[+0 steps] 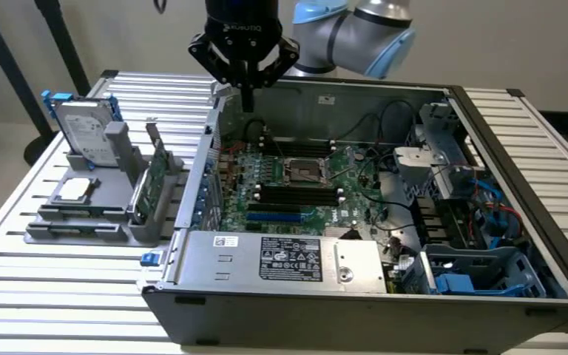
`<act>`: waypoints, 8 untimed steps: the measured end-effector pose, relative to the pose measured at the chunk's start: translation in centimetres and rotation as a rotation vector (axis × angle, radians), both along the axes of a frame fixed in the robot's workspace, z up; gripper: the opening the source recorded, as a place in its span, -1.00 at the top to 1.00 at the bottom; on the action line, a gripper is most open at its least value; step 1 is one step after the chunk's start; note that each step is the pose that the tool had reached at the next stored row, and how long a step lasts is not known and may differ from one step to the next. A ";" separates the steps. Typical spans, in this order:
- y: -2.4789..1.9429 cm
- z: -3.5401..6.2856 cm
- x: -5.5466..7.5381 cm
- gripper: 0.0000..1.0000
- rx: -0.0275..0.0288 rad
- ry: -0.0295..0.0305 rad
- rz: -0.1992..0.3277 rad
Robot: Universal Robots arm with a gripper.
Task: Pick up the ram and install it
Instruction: 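Reach for the ram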
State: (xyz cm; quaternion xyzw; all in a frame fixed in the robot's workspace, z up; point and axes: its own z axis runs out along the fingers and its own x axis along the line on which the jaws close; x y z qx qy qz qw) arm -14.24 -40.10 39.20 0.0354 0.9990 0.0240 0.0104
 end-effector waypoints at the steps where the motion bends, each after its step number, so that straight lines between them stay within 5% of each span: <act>1: -0.03 -0.03 -0.4 0.79 0.0000 0.0000 0.000; 8: -0.17 -0.32 -3.6 0.79 0.0000 0.0000 0.000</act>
